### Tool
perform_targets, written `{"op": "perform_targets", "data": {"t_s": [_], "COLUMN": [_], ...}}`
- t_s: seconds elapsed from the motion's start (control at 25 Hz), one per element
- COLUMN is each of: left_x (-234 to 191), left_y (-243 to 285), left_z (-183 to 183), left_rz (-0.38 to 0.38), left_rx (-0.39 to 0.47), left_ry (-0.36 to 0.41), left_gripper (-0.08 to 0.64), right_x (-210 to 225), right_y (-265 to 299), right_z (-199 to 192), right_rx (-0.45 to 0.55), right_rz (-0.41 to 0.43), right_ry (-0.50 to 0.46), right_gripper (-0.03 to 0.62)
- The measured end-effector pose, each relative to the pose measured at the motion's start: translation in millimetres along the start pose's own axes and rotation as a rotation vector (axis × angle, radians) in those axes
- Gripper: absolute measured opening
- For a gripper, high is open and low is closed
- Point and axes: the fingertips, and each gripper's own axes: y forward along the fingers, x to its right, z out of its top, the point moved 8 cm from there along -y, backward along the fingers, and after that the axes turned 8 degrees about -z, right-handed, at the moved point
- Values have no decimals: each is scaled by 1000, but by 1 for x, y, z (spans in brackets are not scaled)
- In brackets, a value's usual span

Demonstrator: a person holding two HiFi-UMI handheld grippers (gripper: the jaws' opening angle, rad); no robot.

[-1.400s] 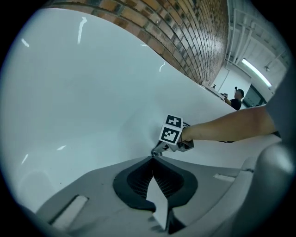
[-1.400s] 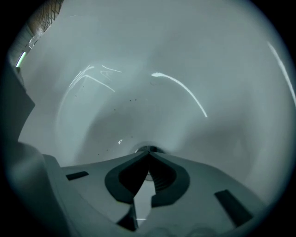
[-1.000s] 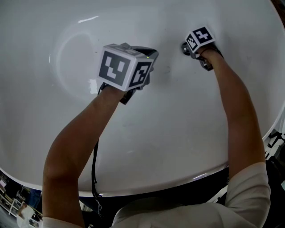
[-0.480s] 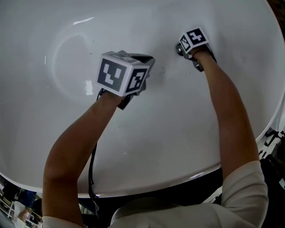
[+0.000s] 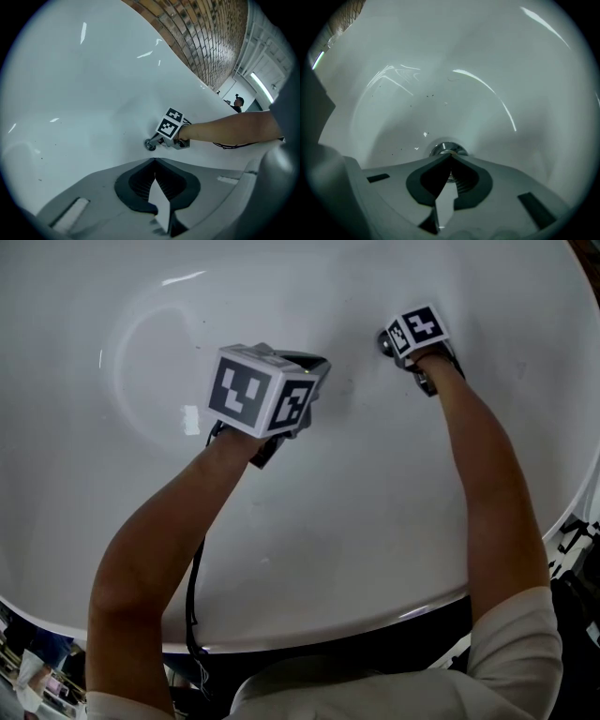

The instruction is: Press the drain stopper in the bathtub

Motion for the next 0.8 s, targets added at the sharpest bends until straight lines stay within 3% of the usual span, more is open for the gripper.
{"op": "perform_targets", "data": {"t_s": [0.56,0.8], "left_x": [2,5], "left_y": [-12,-28], "left_z": [9,16], "left_rz": [3,15], "left_rx": [16,28], "left_ry": [15,30], "left_gripper": [8,8], "right_x": [0,-6], "right_y": [-9,-16], "right_z": [3,9], "right_rx": [-12,-24], "right_rz": [18,-27], "right_ry": [-12,-49], "right_gripper": [18,17]}}
